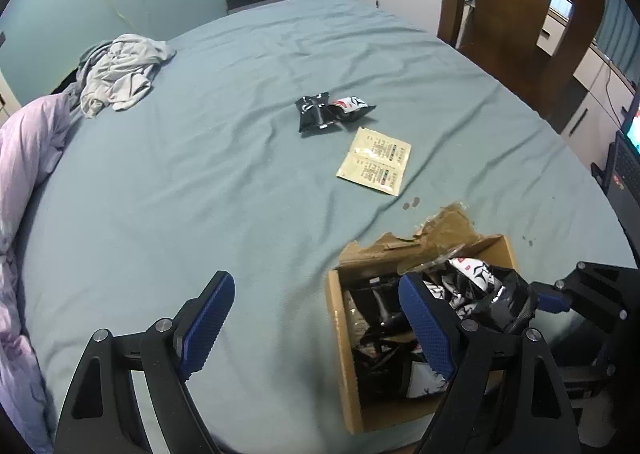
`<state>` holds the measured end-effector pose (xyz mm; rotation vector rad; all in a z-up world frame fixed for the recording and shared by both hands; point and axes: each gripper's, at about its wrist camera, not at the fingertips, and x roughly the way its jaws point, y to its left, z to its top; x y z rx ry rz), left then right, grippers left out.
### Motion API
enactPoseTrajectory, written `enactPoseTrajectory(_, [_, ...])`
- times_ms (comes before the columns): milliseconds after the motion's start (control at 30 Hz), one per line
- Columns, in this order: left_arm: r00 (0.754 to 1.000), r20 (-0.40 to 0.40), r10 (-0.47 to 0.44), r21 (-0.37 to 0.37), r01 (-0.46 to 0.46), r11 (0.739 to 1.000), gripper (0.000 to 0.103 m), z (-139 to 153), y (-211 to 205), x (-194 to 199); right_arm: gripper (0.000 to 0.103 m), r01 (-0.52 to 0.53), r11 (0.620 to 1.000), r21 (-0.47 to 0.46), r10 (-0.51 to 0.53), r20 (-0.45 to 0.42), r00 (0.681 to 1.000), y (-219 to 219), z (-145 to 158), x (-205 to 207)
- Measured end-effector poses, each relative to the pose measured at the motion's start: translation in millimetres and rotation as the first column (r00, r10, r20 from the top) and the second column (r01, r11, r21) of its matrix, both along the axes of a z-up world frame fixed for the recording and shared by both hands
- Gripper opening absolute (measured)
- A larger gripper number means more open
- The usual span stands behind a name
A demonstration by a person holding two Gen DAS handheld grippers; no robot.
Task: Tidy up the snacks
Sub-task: 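Carry both packets into the box and open the left then right gripper, then move the open left gripper from the box to the beige sachet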
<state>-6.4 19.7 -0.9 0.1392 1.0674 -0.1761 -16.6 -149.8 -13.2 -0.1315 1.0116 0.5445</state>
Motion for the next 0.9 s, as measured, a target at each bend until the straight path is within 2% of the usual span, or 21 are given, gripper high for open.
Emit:
enactPoseTrajectory(67, [1.0,-0.006,0.009,-0.008,-0.009,1.0,0.086,0,2,2,0.041,0.01,0.998,0.055,-0.01,-0.002,1.0,-4,4,0])
enactPoseTrajectory(100, [1.0,-0.01,0.016,-0.011,-0.016,1.0,0.086,-1,4,3,0.048,0.012,0.995,0.104,-0.012,-0.001,1.0,-7,6,-2])
enactPoseTrajectory(133, [1.0,-0.012,0.019,-0.012,-0.02,1.0,0.086,-1,4,3,0.059,0.015,0.988,0.154,-0.016,-0.001,1.0,-11,9,-4])
enactPoseTrajectory(167, [1.0,-0.013,0.022,-0.011,-0.022,1.0,0.086,-2,4,4,0.063,0.031,0.98,0.197,-0.034,0.014,0.999,-16,13,-5])
enactPoseTrajectory(233, [1.0,-0.015,0.019,-0.009,-0.019,1.0,0.086,-2,3,3,0.073,0.057,0.974,0.221,-0.071,0.057,0.996,-23,19,-8])
enactPoseTrajectory(333, [1.0,-0.016,0.004,-0.002,-0.004,1.0,0.086,-3,-1,2,0.076,0.095,0.962,0.254,-0.124,0.098,0.987,-34,26,-8])
enactPoseTrajectory(400, [1.0,-0.012,-0.003,0.006,0.003,1.0,0.086,-3,-3,0,0.079,0.141,0.953,0.27,-0.172,0.093,0.981,-42,29,-5])
enactPoseTrajectory(567, [1.0,0.009,-0.021,0.038,0.021,0.999,0.086,-2,-8,-3,0.08,0.268,0.934,0.236,-0.288,0.058,0.956,-55,24,-1])
enactPoseTrajectory(900, [0.996,0.071,-0.046,0.077,0.041,0.996,0.086,10,-13,-5,0.08,0.368,0.892,0.263,-0.38,-0.006,0.925,-70,28,6])
